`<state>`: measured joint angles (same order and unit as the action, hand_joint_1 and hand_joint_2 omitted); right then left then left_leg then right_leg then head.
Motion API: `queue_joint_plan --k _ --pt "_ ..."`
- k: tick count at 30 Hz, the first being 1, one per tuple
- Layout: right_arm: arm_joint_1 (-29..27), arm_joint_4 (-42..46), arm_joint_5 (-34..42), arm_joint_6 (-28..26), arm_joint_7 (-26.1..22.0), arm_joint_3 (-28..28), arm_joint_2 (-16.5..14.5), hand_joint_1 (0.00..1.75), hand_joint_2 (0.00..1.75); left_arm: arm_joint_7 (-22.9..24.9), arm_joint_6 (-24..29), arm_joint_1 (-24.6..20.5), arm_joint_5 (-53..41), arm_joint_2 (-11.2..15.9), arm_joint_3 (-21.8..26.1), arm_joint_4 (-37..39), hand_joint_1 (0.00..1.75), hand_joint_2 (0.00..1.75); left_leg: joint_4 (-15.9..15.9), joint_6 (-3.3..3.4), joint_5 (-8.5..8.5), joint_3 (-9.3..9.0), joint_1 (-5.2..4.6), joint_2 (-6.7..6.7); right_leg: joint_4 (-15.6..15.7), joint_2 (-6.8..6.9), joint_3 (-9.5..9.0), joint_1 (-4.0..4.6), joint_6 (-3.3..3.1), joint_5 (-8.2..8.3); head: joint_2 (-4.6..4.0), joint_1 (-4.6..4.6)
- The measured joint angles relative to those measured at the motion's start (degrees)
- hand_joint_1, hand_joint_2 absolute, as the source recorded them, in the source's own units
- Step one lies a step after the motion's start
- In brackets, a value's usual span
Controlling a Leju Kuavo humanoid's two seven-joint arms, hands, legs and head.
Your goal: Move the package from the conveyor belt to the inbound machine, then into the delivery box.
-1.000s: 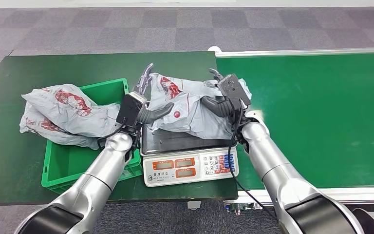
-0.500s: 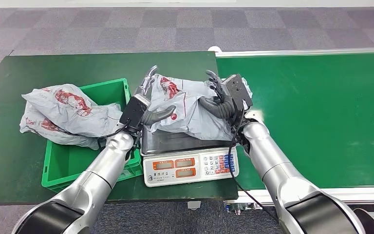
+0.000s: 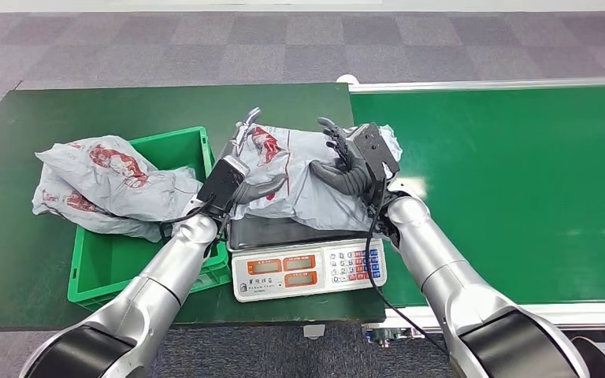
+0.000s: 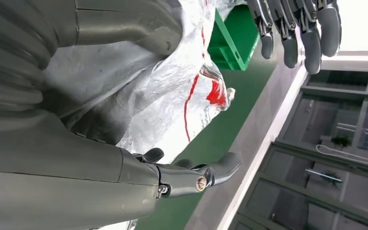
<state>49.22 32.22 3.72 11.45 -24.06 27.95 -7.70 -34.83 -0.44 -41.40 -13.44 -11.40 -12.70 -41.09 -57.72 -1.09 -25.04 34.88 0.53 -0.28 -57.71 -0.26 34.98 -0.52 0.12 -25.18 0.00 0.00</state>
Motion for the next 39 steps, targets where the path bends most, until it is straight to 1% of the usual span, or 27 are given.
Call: queue_joint_plan --k 6,8,12,14,17,21,23,26,30,34,39 --pt "1.22 0.08 0.65 0.19 -0.07 0.33 -0.01 0.0 0.0 -0.03 -0.08 -0.28 -0.13 -0.2 0.0 0.18 0.0 1.75 0.0 0.0 0.0 -0.01 0.0 0.0 0.0 0.0 0.0 0.0 0.0 0.0 0.0 0.0" --pt "1.38 0.35 2.19 1.91 -0.41 0.33 0.08 0.0 0.0 -0.03 -0.15 -0.63 -0.4 -0.25 0.0 0.46 0.0 1.75 0.0 0.0 0.0 -0.02 0.0 0.0 0.0 0.0 0.0 0.0 0.0 0.0 0.0 0.01" --pt "1.39 1.2 5.91 7.33 -1.14 0.33 0.86 0.0 0.0 -0.04 -0.24 -1.31 -0.91 -0.31 0.0 1.12 0.0 1.75 -0.01 0.0 0.0 -0.02 0.0 0.01 0.0 -0.01 0.01 0.0 0.0 0.0 0.0 0.0" --pt "1.28 1.49 6.22 8.39 -1.44 0.33 1.61 0.0 0.0 -0.08 -0.26 -1.59 -0.97 -0.32 0.0 1.39 0.0 1.75 -0.01 0.0 0.0 -0.02 0.0 0.0 0.0 0.0 0.01 -0.01 0.0 0.0 0.0 0.01" --pt "0.45 2.21 4.86 6.96 -2.46 0.27 2.93 0.0 0.0 -0.17 -0.13 -1.69 -1.65 -0.26 -0.01 1.55 0.0 1.75 -0.01 0.0 0.0 -0.02 0.0 0.0 0.0 0.0 0.0 -0.03 0.0 0.0 0.01 0.0" --pt "-1.6 3.73 2.85 0.9 -2.59 -0.79 4.26 0.0 0.0 0.87 -0.01 -1.65 -5.87 0.04 -1.06 1.66 0.0 1.75 -0.02 0.01 0.0 -0.02 -0.01 0.0 0.01 0.0 0.01 -0.03 0.0 0.0 0.0 0.01" --pt "-2.65 4.1 3.31 -1.73 -2.25 -2.08 4.71 0.0 0.0 2.06 -0.01 -1.75 -8.81 0.2 -2.32 2.15 0.0 1.75 -0.02 0.01 0.0 -0.02 -0.01 0.0 0.01 0.0 0.01 -0.03 0.0 0.0 0.0 0.0" --pt "-4.29 4.04 6.18 -2.66 -2.14 -5.06 5.17 0.0 0.0 3.89 0.25 -2.3 -13.46 0.27 -4.84 4.12 0.0 1.75 -0.01 0.01 0.0 -0.01 -0.01 0.0 0.01 0.0 0.01 -0.03 0.01 0.0 0.0 -0.01" --pt "-5.33 2.34 8.61 -4.1 -2.97 -9.09 5.56 0.0 1.75 5.74 -0.02 -3.63 -18.09 0.07 -8.11 7.66 0.0 1.75 -0.02 0.01 0.0 -0.02 -0.02 0.0 0.01 0.0 0.01 -0.05 0.01 0.01 0.0 0.0" --pt "-5.32 -0.5 9.35 -6.46 -2.98 -12.08 5.62 0.0 1.75 7.42 -3.02 -5.15 -22.12 -0.34 -11.1 10.95 0.0 1.75 -0.02 0.01 0.0 -0.01 -0.02 0.0 0.01 0.0 0.01 -0.05 0.01 0.01 0.0 0.0" --pt "-4.88 -2.63 10.16 -5.6 -2.78 -14.18 5.62 0.0 1.75 6.96 -10.64 -7.5 -26.88 -0.77 -15.46 14.93 0.0 1.75 -0.02 0.01 0.0 -0.01 -0.02 0.0 0.01 0.0 0.01 -0.04 0.01 0.01 0.0 0.0"
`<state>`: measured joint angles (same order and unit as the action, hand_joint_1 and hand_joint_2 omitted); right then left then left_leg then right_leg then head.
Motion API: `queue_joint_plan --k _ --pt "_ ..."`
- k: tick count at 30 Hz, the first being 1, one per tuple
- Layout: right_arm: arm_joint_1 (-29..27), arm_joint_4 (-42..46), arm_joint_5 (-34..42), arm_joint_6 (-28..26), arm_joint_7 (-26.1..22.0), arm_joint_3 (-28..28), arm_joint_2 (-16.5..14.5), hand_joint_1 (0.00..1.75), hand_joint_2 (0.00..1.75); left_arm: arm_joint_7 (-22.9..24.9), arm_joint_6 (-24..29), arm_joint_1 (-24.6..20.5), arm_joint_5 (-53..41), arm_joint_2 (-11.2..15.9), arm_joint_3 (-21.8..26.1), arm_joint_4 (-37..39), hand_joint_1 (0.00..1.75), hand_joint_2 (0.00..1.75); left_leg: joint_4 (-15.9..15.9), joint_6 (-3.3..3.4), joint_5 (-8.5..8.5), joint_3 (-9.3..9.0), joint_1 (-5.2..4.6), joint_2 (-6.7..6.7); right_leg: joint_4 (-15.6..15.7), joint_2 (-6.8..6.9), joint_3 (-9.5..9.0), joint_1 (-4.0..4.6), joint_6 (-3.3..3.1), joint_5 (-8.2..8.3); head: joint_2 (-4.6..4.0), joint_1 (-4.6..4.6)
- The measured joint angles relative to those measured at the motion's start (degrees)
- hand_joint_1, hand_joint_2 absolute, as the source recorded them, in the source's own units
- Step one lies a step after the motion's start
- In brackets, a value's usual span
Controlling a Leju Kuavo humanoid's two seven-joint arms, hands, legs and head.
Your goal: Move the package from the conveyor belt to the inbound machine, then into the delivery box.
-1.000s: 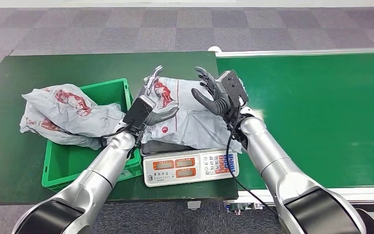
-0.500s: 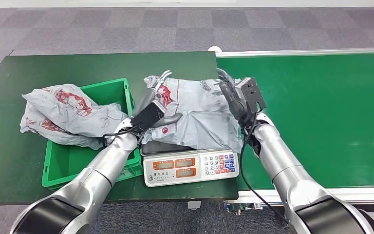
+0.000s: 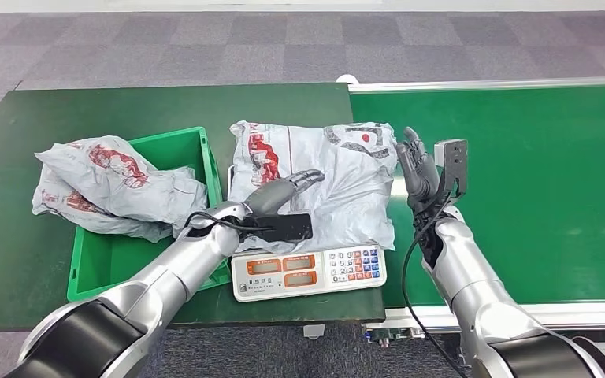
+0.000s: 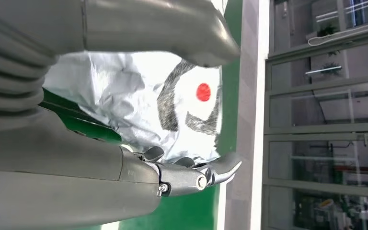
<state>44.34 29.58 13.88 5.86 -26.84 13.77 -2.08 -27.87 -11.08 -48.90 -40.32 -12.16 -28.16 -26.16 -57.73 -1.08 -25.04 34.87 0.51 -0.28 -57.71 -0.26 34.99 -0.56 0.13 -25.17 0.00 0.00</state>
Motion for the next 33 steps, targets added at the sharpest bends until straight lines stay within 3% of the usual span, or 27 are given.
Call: queue_joint_plan --k 3,7,12,23,28,33 --pt "0.87 -0.73 0.27 0.84 0.65 -0.63 -0.05 0.0 1.75 -0.11 -4.68 -1.55 -2.64 -0.64 -2.89 2.22 0.07 1.75 0.0 0.0 0.0 0.01 0.0 0.0 0.0 0.01 -0.01 0.0 0.0 0.0 0.0 -0.01" --pt "1.71 -1.25 0.61 2.12 0.98 -1.05 -0.3 0.0 1.75 -0.9 -10.38 -2.8 -4.22 -1.58 -6.23 4.23 1.75 1.75 0.0 0.0 0.0 0.01 0.0 -0.01 0.0 0.01 -0.02 -0.01 0.0 0.0 0.0 0.0" --pt "1.48 -1.41 0.61 2.75 0.42 -1.07 -0.65 0.0 1.75 -2.8 -10.62 -3.48 -4.27 -1.93 -8.46 5.28 1.75 1.75 0.0 0.0 0.0 -0.01 0.0 -0.02 0.0 0.03 -0.03 -0.01 0.0 0.0 0.0 0.0" --pt "-1.76 -0.27 1.74 4.86 0.1 -1.82 -0.14 0.0 1.75 -4.32 -2.17 -7.02 -4.02 -1.7 -9.5 2.5 1.75 1.75 0.0 0.01 0.0 0.0 0.0 -0.02 0.0 0.02 -0.02 -0.01 0.0 0.0 0.0 -0.01" --pt "-2.56 -0.26 2.28 5.18 -0.09 -2.11 0.49 0.0 1.75 -3.62 1.95 -8.05 -1.85 -0.1 -9.5 -3.28 1.75 1.75 0.0 0.01 0.0 0.0 0.0 -0.01 0.0 0.02 -0.02 0.0 0.0 0.0 0.0 -0.01" --pt "-3.2 0.82 2.95 4.39 -0.15 -2.44 1.1 0.0 1.75 0.37 7.03 -8.28 -1.23 2.82 -9.5 -10.66 1.75 1.75 0.0 0.0 0.0 0.0 0.01 -0.01 0.0 0.01 -0.01 0.01 0.0 0.0 0.0 0.0"
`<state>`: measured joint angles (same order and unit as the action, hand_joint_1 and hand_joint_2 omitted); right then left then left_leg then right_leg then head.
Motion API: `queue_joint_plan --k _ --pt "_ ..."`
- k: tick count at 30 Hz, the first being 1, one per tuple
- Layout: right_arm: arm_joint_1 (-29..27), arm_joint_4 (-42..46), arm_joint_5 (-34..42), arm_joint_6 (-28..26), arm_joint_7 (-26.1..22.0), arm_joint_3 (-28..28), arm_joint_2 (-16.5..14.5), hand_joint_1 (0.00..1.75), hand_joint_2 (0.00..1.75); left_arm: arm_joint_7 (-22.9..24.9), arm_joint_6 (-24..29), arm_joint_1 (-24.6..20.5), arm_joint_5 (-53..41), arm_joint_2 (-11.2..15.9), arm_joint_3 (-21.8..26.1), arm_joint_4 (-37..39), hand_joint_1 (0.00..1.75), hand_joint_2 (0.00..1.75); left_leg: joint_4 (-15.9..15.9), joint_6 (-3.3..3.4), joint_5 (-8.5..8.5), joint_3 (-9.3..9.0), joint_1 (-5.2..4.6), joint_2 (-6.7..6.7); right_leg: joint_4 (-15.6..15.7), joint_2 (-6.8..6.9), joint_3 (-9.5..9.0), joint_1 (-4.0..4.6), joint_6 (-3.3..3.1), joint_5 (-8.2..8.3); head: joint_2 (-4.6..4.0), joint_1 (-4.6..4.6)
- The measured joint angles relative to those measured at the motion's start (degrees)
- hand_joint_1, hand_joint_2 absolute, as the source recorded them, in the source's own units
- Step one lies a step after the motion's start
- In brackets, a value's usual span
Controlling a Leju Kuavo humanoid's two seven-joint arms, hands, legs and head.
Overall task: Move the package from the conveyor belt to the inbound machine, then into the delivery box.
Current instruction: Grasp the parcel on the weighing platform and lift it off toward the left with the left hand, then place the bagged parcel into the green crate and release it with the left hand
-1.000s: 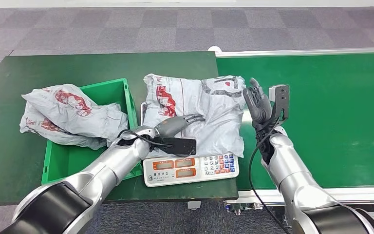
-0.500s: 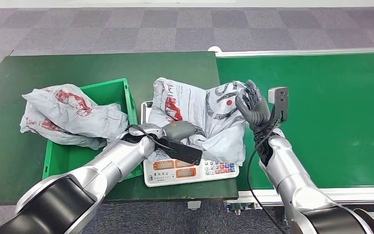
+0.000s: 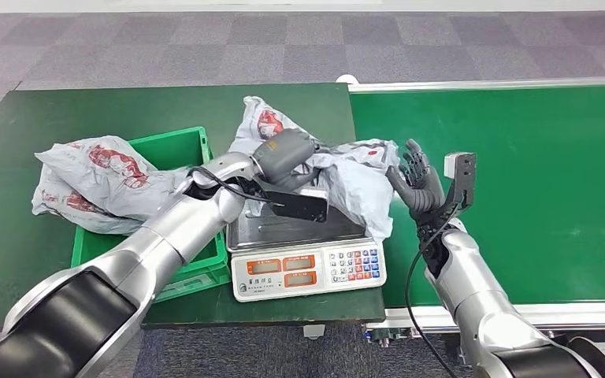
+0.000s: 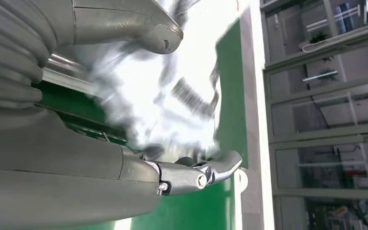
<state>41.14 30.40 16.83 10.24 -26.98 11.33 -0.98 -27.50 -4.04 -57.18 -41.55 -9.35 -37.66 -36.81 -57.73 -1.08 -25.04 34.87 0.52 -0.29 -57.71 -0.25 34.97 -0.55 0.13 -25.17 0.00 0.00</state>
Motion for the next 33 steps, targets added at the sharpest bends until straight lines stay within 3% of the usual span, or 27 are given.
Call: queue_joint_plan --k 7,16,22,26,30,33 --pt "-4.49 5.21 0.89 -1.01 0.19 -0.94 1.83 0.0 1.75 6.41 9.75 1.53 -4.17 7.79 0.5 -5.78 1.75 1.75 0.03 -0.01 0.0 -0.01 0.01 0.03 -0.01 -0.04 0.0 0.03 -0.01 -0.01 0.0 0.0" --pt "-11.85 14.14 1.27 -1.5 2.19 -3.97 4.56 0.0 1.75 12.06 20.17 8.58 -12.83 22.97 4.8 -7.61 1.75 1.75 0.11 -0.04 -0.03 -0.04 0.02 0.13 -0.02 -0.15 0.02 0.05 -0.08 -0.07 0.0 0.0" --pt "-17.32 20.42 -0.25 -1.46 3.28 -6.73 5.66 0.0 1.75 16.68 20.8 21.65 -19.42 32.67 13.65 -13.93 1.75 1.75 0.17 -0.17 -0.24 -0.15 0.02 0.41 -0.02 -0.38 0.03 0.05 -0.24 -0.2 0.0 -0.02" --pt "-19.49 22.42 -0.55 -1.08 3.38 -8.12 6.44 0.0 1.75 18.41 18.77 34.87 -21.5 37.52 23.21 -23.62 1.75 1.75 0.2 -0.26 -0.54 -0.41 0.02 0.96 -0.02 -0.89 -0.01 0.04 -0.34 -0.29 0.0 0.02" --pt "-19.68 22.82 -0.79 -0.85 3.57 -8.93 6.7 0.0 1.75 19.69 16.43 45.96 -24.49 38.71 30.8 -33.8 1.75 1.75 0.2 -0.29 -0.61 -0.46 0.04 1.02 -0.02 -0.94 -0.01 0.05 -0.34 -0.39 0.0 0.01" --pt "-19.52 22.99 -1.0 -0.84 3.78 -9.05 6.69 0.0 1.75 20.8 15.32 50.45 -26.19 38.72 34.22 -38.77 1.75 1.75 0.2 -0.28 -0.6 -0.43 0.06 0.86 -0.02 -0.76 -0.06 0.06 -0.33 -0.43 0.0 0.01"
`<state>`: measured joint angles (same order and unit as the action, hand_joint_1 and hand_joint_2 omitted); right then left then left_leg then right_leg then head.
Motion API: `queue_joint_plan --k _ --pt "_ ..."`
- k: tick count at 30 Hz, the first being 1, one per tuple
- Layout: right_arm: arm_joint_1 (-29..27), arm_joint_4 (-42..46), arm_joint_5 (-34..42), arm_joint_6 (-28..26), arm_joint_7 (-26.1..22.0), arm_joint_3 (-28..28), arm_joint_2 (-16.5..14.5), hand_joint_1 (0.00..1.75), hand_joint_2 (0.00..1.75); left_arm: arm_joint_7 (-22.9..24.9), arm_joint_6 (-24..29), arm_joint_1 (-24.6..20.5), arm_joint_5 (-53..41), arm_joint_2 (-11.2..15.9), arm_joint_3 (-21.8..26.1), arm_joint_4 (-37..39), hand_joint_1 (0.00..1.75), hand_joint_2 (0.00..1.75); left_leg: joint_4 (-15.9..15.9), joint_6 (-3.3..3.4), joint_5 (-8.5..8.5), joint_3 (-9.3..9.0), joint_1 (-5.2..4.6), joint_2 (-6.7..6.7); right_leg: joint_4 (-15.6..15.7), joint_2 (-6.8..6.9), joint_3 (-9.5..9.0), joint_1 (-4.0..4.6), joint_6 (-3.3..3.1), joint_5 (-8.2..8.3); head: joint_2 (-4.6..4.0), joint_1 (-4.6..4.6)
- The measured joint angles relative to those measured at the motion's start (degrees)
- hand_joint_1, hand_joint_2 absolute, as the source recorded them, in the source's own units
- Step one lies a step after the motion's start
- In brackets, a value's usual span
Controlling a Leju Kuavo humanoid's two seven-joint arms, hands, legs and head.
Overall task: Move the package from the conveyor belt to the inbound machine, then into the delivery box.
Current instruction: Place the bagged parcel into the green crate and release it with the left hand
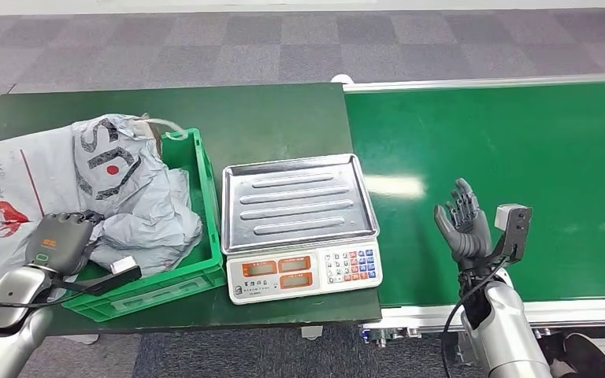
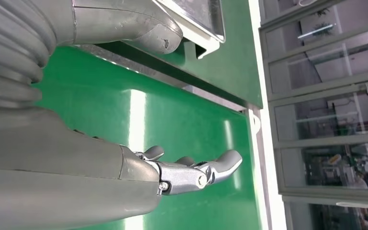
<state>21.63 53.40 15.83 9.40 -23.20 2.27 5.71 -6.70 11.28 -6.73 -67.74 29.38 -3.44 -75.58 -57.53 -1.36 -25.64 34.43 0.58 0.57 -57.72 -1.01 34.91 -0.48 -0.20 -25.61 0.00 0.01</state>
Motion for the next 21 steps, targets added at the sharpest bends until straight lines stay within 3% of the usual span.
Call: queue_joint_plan --k 10,14,21 --pt "0.43 0.36 -0.22 -0.01 0.12 0.0 -0.08 0.0 1.75 0.94 -0.45 4.49 -2.04 0.0 3.41 -5.62 1.75 1.75 -0.01 0.0 0.04 -0.02 0.04 -0.33 -0.01 0.21 -0.15 0.05 -0.01 -0.01 0.01 -0.01" --pt "0.44 0.37 -0.27 -0.06 0.17 0.0 -0.11 0.0 1.75 -0.65 -1.96 4.69 -0.8 -0.07 3.57 -6.27 0.0 1.75 -0.01 0.0 0.03 -0.02 0.04 -0.39 0.0 0.25 -0.15 0.04 -0.01 -0.02 0.0 -0.01" --pt "-0.93 1.9 -0.4 -0.05 0.33 -0.03 -0.11 0.0 1.75 -8.65 -7.02 4.07 13.37 -1.85 2.92 -8.66 0.0 1.75 -0.02 0.0 0.03 -0.02 0.03 -0.42 0.01 0.32 -0.12 0.04 0.0 -0.03 0.0 0.0"
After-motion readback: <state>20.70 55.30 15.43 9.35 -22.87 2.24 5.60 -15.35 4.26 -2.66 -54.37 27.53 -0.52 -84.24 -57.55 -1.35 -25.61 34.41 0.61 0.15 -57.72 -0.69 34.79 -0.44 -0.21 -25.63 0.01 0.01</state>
